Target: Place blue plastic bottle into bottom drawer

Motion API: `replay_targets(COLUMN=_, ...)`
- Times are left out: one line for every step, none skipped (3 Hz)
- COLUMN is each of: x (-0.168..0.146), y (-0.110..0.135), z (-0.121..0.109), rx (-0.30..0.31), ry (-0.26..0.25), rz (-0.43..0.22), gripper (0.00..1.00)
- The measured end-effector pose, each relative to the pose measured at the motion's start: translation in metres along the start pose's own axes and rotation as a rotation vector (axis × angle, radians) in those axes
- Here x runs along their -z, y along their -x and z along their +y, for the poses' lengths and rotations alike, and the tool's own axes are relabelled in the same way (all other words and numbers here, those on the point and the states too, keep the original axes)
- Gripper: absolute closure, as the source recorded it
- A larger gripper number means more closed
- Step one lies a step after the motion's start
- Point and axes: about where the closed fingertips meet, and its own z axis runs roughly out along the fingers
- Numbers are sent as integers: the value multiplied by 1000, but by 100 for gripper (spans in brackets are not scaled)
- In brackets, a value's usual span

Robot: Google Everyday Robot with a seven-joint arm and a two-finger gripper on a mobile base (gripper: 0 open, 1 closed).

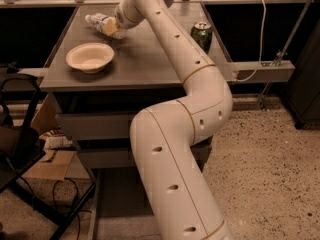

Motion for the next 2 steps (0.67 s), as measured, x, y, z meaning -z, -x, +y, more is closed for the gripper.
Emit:
replay_targets(x=47, y=8, z=-11, rx=11, ry=21, rz=-28, gripper=100)
replay_targets(x=108, y=8, z=-27, rx=23, ry=29, rz=-37, gripper=100)
